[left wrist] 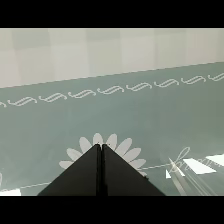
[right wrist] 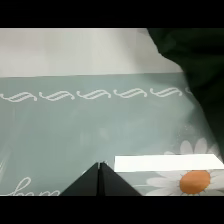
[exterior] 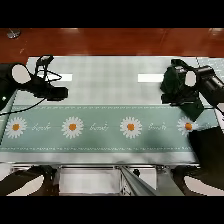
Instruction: Fold the shirts.
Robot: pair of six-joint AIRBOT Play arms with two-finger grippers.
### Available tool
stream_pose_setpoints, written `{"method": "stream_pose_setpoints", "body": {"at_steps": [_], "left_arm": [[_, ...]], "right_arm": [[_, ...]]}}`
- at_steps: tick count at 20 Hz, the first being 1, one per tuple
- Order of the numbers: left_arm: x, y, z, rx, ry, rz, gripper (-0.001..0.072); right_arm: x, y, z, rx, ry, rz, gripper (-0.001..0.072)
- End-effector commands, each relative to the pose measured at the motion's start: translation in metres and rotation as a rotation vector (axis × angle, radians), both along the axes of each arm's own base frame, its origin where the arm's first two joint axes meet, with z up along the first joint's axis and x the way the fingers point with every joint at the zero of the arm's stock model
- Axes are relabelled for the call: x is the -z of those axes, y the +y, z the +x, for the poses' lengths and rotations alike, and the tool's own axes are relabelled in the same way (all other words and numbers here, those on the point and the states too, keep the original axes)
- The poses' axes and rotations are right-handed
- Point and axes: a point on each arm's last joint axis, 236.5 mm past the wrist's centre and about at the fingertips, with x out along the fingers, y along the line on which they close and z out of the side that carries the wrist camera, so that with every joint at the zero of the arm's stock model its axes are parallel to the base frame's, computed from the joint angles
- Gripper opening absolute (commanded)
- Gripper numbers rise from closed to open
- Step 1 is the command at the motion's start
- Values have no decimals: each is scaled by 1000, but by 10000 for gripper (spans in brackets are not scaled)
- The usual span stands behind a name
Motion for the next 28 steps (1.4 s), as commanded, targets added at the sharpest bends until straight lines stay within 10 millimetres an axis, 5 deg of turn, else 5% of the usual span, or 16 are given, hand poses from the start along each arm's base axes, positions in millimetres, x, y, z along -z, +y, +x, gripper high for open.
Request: {"method": "stream_pose_setpoints", "body": {"at_steps": [1, 11, 17, 18, 19, 20, 22, 24, 26, 28], "left_arm": [[0, 0, 0, 0, 0, 0, 23], [0, 0, 1, -5, -5, -1, 23], [-16, -4, 48, -36, -207, -31, 24], [-21, -4, 62, -46, -265, -39, 71], [-26, -4, 76, -54, -325, -43, 306], [-30, -2, 91, -38, -392, -23, 707], [-32, 0, 110, 36, -476, 26, 703], [-28, 5, 113, 42, -476, 42, 703], [-24, 8, 113, 33, -465, 44, 703], [-21, 9, 113, 31, -457, 43, 703]], "right_arm": [[0, 0, 0, -1, 0, 0, 25], [0, 0, 0, -1, 0, 0, 25], [-4, 6, 30, -15, -127, 22, 27], [-9, 4, 48, -32, -204, 9, 45], [-19, -2, 70, -61, -303, -24, 338], [-31, -8, 91, -76, -400, -61, 622], [-69, -36, 133, 24, -593, -92, 626], [-85, -83, 159, 141, -662, -107, 625], [-65, -133, 167, 263, -592, -121, 625], [-29, -158, 170, 335, -491, -86, 625]]}}
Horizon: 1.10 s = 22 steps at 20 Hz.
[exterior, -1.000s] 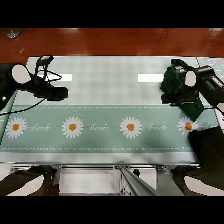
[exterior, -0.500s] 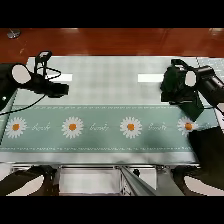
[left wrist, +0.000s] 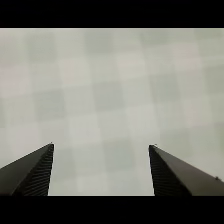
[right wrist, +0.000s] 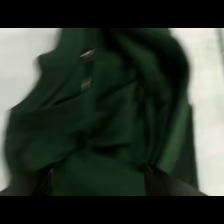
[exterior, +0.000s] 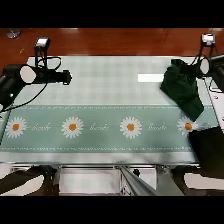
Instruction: Fold the shirts.
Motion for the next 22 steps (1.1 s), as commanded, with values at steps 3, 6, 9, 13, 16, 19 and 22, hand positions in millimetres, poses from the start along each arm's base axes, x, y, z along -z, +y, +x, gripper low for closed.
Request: {"method": "stream_pose_setpoints", "body": {"at_steps": [3, 6, 9, 13, 16, 19, 22], "left_arm": [[10, 3, 4, -25, 15, -8, 702], [31, 3, -6, -18, 98, 4, 702], [40, 4, -15, -47, 160, -11, 701], [-29, 17, -2, -83, 106, -35, 702], [-71, 13, -26, -74, 89, -106, 700], [-94, -15, -81, 30, 42, -206, 700], [-71, -17, -146, 30, 57, -247, 701]], "right_arm": [[91, -48, 6, 104, 217, 163, 625], [129, -43, -11, 105, 396, 218, 619], [134, -18, -18, -27, 501, 289, 322], [51, -6, 8, -124, 366, 294, 25], [-75, 0, 33, -161, 53, 253, 25], [-199, 16, 23, -209, -239, 222, 25], [-298, 47, -14, -303, -448, 211, 24]]}}
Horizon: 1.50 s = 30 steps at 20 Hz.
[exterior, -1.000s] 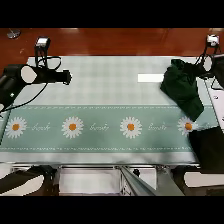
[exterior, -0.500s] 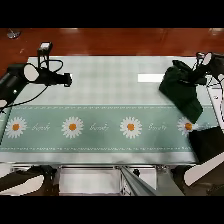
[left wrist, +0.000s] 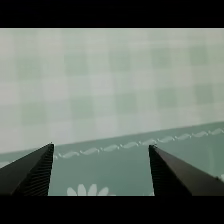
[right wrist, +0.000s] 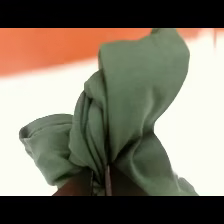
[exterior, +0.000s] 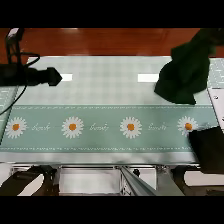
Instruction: Fold the shirts.
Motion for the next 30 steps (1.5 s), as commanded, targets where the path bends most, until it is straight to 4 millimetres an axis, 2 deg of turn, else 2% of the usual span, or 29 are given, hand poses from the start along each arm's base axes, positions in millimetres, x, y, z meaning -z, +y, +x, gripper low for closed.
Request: {"method": "stream_pose_setpoints", "body": {"at_steps": [1, 3, 5, 9, 10, 11, 12, 14, 16, 18, 21, 23, 25, 27, 28, 29, 30], "left_arm": [[19, -14, -71, 32, 12, -91, 700], [30, -21, -99, 23, 18, -152, 701], [38, -24, -119, 29, 14, -177, 701], [40, -31, -130, 43, 22, -210, 700], [40, -33, -130, 43, 25, -221, 700], [41, -33, -129, 42, 32, -221, 700], [43, -33, -129, 41, 38, -220, 700], [46, -33, -127, 40, 50, -222, 700], [49, -33, -125, 35, 59, -222, 700], [50, -33, -121, 29, 60, -223, 700], [52, -33, -120, 27, 66, -222, 700], [54, -33, -120, 25, 73, -222, 700], [58, -33, -118, 23, 90, -222, 701], [63, -33, -117, 20, 111, -220, 700], [65, -33, -117, 20, 119, -219, 701], [68, -33, -117, 21, 130, -218, 701], [70, -33, -118, 23, 142, -217, 701]], "right_arm": [[-119, 43, -46, -95, -277, 3, 25], [-159, 68, -74, -147, -370, -28, 24], [-197, 93, -103, -199, -474, -59, 24], [-259, 128, -161, -271, -665, -86, 24], [-269, 138, -175, -297, -697, -73, 24], [-270, 151, -186, -340, -696, -54, 24], [-262, 166, -193, -392, -661, -44, 24], [-220, 197, -198, -507, -508, -26, 24], [-166, 242, -194, -627, -368, 27, 24], [-97, 285, -186, -693, -223, 79, 24], [23, 350, -181, -719, 8, 169, 24], [98, 396, -189, -744, 152, 202, 25], [162, 439, -204, -758, 312, 251, 25], [191, 484, -230, -786, 438, 403, 25], [198, 496, -235, -800, 460, 445, 99], [203, 499, -236, -789, 481, 469, 564], [204, 490, -228, -793, 481, 453, 618]]}}
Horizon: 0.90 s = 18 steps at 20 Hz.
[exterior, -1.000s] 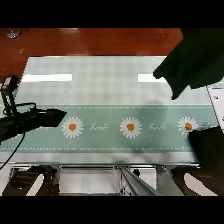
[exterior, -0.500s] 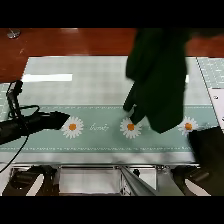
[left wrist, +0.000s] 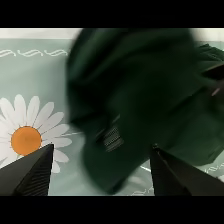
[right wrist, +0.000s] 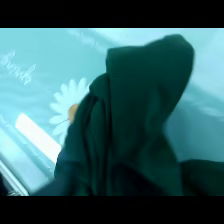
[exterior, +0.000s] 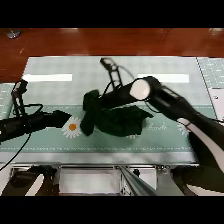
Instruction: Fold the shirts.
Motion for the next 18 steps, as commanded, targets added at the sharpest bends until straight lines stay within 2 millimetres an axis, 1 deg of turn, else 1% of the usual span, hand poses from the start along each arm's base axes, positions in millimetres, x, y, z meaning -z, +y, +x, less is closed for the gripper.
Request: {"method": "stream_pose_setpoints", "body": {"at_steps": [1, 2, 3, 4, 5, 6, 7, 8, 9, 10, 11, 12, 13, 14, 15, 17, 18], "left_arm": [[8, -1, -1, 7, 35, 4, 701], [8, -1, 0, 13, 32, 9, 701], [10, 2, 0, 13, 33, 22, 701], [16, 7, -2, -3, 63, 35, 701], [25, 13, -10, -4, 115, 60, 701], [36, 19, -20, -13, 177, 85, 701], [48, 20, -31, -25, 242, 78, 701], [62, 14, -42, -23, 298, 48, 701], [78, 9, -51, -27, 350, 17, 701], [97, 5, -59, -50, 402, -11, 701], [111, 1, -62, -77, 433, -47, 701], [117, -9, -58, -97, 435, -109, 700], [114, -21, -47, -104, 399, -187, 700], [108, -30, -33, -128, 355, -258, 700], [108, -35, -25, -137, 341, -292, 699], [128, -38, -33, -109, 412, -266, 699], [137, -40, -39, -95, 455, -259, 698]], "right_arm": [[25, 3, -2, 1, 132, 26, 618], [17, -25, 12, 23, 153, 8, 617], [8, -60, 27, 59, 161, -10, 617], [-3, -105, 43, 111, 156, -45, 617], [-11, -155, 54, 168, 140, -105, 617], [-16, -213, 59, 251, 126, -187, 617], [-17, -263, 58, 339, 116, -255, 617], [-11, -311, 50, 437, 118, -308, 617], [0, -345, 36, 531, 146, -321, 617], [15, -364, 21, 609, 179, -299, 616], [30, -371, 4, 659, 216, -259, 616], [45, -367, -14, 679, 250, -207, 616], [57, -359, -29, 677, 275, -163, 615], [70, -348, -45, 665, 309, -133, 615], [81, -338, -58, 655, 352, -110, 615], [101, -315, -81, 610, 433, -86, 615], [107, -307, -87, 584, 444, -89, 615]]}}
